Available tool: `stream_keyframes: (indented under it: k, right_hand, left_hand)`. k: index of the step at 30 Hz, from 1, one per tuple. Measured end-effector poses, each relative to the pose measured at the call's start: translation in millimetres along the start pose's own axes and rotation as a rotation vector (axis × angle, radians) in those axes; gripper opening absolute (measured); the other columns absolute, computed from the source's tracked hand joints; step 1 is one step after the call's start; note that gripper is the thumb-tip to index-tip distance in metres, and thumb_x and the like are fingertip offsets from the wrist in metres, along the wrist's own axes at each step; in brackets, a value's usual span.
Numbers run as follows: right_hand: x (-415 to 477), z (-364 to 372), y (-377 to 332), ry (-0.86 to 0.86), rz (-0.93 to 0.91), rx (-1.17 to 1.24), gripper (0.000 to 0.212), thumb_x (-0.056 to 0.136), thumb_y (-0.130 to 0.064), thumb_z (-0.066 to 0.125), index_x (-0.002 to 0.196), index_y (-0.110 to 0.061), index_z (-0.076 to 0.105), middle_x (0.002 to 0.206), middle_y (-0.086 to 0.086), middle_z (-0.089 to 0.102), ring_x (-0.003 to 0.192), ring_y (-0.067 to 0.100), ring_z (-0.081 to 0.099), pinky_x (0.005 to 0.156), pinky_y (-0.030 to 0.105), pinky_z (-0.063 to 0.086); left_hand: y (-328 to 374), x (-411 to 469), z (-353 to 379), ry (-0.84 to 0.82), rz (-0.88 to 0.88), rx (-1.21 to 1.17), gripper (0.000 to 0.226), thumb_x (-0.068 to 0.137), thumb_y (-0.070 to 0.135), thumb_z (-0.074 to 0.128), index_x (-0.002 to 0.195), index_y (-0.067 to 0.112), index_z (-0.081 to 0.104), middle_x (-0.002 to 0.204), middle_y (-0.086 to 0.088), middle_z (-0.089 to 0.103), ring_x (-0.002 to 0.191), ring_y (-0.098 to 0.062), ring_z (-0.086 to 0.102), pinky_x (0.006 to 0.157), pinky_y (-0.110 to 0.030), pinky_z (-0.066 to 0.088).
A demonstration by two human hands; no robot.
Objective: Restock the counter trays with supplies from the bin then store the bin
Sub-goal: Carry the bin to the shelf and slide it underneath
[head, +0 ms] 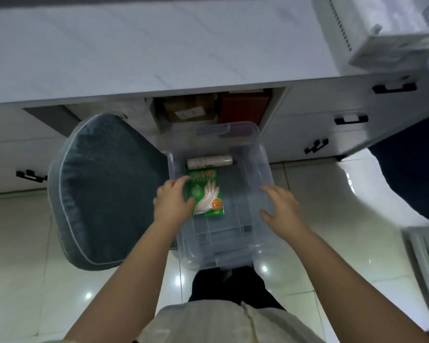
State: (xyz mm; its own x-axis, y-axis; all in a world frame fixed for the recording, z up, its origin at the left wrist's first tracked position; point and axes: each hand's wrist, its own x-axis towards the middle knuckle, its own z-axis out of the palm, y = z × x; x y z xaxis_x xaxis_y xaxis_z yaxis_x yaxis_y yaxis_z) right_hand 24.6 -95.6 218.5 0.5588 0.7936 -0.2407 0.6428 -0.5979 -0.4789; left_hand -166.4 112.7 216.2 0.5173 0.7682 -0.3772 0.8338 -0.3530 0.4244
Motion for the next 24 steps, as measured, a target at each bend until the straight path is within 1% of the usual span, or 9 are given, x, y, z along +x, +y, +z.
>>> stream_keyframes:
  k: [3, 7, 11, 13, 15, 18, 20, 22, 24]
  right_hand:
    - [14.2, 17.1, 25.3, -0.055, 0.076, -0.006, 0.063, 0.077, -0.018, 0.072, 0.134, -0.019, 0.046, 0.134, 0.009, 0.05, 0.121, 0.033, 0.045, 0.099, 0.045, 0.04]
    - [42.9, 49.3, 61.9, -0.154, 0.193, -0.005, 0.072, 0.082, -0.015, 0.067, 0.145, -0.017, 0.031, 0.148, 0.014, 0.035, 0.128, 0.037, 0.039, 0.104, 0.048, 0.037]
    - [65.5, 83.0, 83.4, -0.075, 0.382, 0.282, 0.065, 0.09, -0.004, 0.053, 0.147, -0.008, 0.021, 0.152, 0.017, 0.027, 0.135, 0.034, 0.033, 0.109, 0.035, 0.027]
    - [74.6, 91.1, 90.3, 0.027, 0.531, 0.458, 0.056, 0.092, -0.004, 0.05, 0.144, -0.009, 0.03, 0.144, 0.016, 0.041, 0.125, 0.03, 0.045, 0.1, 0.032, 0.034]
    - [82.1, 93.7, 98.5, 0.073, 0.651, 0.588, 0.039, 0.092, -0.004, 0.051, 0.131, -0.005, 0.048, 0.118, 0.015, 0.059, 0.1, 0.027, 0.056, 0.084, 0.033, 0.043]
    - [84.5, 90.1, 106.0, 0.038, 0.682, 0.678, 0.02, 0.092, -0.004, 0.048, 0.107, -0.011, 0.06, 0.089, 0.004, 0.058, 0.083, 0.023, 0.054, 0.074, 0.038, 0.044]
    - [79.2, 78.6, 105.5, 0.021, 0.662, 0.689, 0.023, 0.091, -0.002, 0.046, 0.099, -0.02, 0.057, 0.083, -0.001, 0.055, 0.083, 0.022, 0.052, 0.074, 0.039, 0.043]
    - [66.8, 61.8, 102.4, 0.026, 0.652, 0.708, 0.027, 0.092, -0.001, 0.045, 0.102, -0.024, 0.055, 0.086, -0.002, 0.055, 0.087, 0.022, 0.053, 0.077, 0.039, 0.044]
    - [48.0, 44.0, 100.5, 0.045, 0.672, 0.751, 0.025, 0.094, -0.001, 0.046, 0.105, -0.022, 0.056, 0.091, 0.001, 0.056, 0.09, 0.023, 0.054, 0.079, 0.04, 0.045]
  left_hand:
    - [-30.1, 16.2, 17.1, -0.041, -0.111, -0.124, 0.068, 0.08, 0.028, 0.067, 0.14, 0.033, 0.035, 0.136, -0.012, 0.045, 0.121, -0.036, 0.044, 0.094, -0.048, 0.043]
    - [-50.8, 29.2, 48.6, -0.078, -0.3, -0.424, 0.076, 0.085, 0.021, 0.067, 0.146, 0.023, 0.023, 0.139, -0.01, 0.046, 0.122, -0.029, 0.049, 0.094, -0.04, 0.046]
    - [-56.4, 37.4, 74.3, -0.03, -0.384, -0.629, 0.051, 0.093, 0.02, 0.056, 0.14, 0.017, 0.036, 0.116, 0.001, 0.055, 0.104, -0.021, 0.058, 0.076, -0.028, 0.046]
    - [-59.5, 44.2, 78.5, 0.011, -0.476, -0.686, 0.043, 0.094, 0.021, 0.053, 0.136, 0.014, 0.044, 0.115, -0.003, 0.06, 0.099, -0.021, 0.06, 0.08, -0.033, 0.05]
    - [-63.5, 50.8, 79.6, -0.006, -0.565, -0.769, 0.033, 0.092, 0.014, 0.053, 0.124, 0.013, 0.058, 0.111, -0.01, 0.067, 0.091, -0.023, 0.065, 0.08, -0.038, 0.055]
    - [-66.7, 54.9, 73.1, -0.094, -0.621, -0.855, 0.034, 0.09, 0.006, 0.049, 0.12, 0.019, 0.06, 0.107, -0.01, 0.068, 0.093, -0.028, 0.067, 0.079, -0.048, 0.057]
    - [-64.1, 55.3, 66.0, -0.124, -0.588, -0.858, 0.04, 0.089, 0.001, 0.045, 0.122, 0.022, 0.056, 0.107, -0.005, 0.067, 0.093, -0.023, 0.066, 0.072, -0.044, 0.058]
    - [-55.3, 52.2, 56.6, -0.151, -0.543, -0.884, 0.042, 0.089, -0.003, 0.046, 0.121, 0.023, 0.055, 0.099, 0.002, 0.067, 0.083, -0.015, 0.066, 0.057, -0.033, 0.055]
    - [-44.8, 45.5, 44.3, -0.218, -0.5, -0.925, 0.042, 0.089, -0.004, 0.048, 0.119, 0.023, 0.057, 0.092, 0.004, 0.068, 0.077, -0.011, 0.067, 0.054, -0.031, 0.053]
